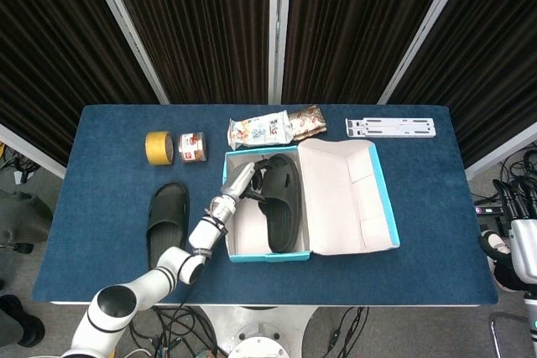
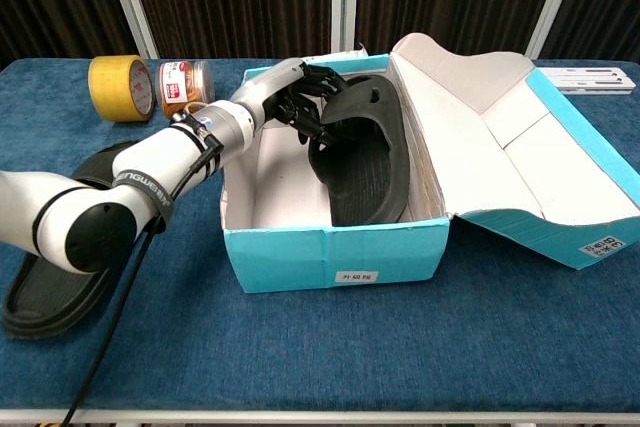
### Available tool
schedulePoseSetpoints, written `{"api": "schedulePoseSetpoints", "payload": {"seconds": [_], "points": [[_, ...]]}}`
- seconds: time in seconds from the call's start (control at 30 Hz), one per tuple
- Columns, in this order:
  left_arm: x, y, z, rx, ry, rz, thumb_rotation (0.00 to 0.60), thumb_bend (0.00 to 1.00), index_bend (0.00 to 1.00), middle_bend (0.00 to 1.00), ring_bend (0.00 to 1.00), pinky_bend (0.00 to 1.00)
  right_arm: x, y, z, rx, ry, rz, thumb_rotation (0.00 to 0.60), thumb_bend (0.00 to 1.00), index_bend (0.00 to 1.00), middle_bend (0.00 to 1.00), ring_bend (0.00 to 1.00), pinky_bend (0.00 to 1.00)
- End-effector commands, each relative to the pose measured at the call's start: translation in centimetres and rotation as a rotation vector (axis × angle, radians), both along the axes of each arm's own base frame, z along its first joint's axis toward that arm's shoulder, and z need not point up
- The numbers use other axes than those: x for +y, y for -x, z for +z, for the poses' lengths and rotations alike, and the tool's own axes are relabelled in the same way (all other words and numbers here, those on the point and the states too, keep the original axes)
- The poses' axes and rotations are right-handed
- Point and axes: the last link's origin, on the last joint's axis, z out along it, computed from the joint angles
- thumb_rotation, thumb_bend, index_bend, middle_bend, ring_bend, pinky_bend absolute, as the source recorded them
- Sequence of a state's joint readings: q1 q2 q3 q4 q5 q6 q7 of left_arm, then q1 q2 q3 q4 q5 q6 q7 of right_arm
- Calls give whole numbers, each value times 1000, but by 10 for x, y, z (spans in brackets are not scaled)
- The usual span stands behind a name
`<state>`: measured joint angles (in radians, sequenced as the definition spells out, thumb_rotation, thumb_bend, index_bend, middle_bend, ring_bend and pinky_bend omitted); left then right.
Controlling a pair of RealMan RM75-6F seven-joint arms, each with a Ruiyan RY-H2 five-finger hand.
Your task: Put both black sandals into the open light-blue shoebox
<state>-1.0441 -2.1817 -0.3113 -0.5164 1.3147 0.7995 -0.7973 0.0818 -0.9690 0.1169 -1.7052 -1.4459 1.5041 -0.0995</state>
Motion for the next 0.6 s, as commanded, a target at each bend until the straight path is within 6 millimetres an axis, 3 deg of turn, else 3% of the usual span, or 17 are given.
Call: {"api": "schedulePoseSetpoints", "payload": {"seconds": [0.03,0.13,0.27,0.37,0.6], "points": [[0,-1,-1,17,-3,5,600,2,459,436,595,632,0,0,0,-1,0,-1,600,80,6,129,15,96],[-2,-3,-1,38,-9,-11,600,2,347,359,496,596,0,0,0,-2,-2,0,600,81,7,129,16,96],[-4,-5,2,66,-48,-40,600,3,164,138,144,483,0,0,1,-4,-4,6,600,88,6,129,16,96],[-4,-9,10,96,-114,-78,600,3,140,61,50,403,1,1,1,-5,-2,8,600,91,6,129,16,95],[-8,-13,34,213,-207,-170,600,3,113,11,1,307,2,3,2,-15,1,13,600,106,6,129,16,96]]}}
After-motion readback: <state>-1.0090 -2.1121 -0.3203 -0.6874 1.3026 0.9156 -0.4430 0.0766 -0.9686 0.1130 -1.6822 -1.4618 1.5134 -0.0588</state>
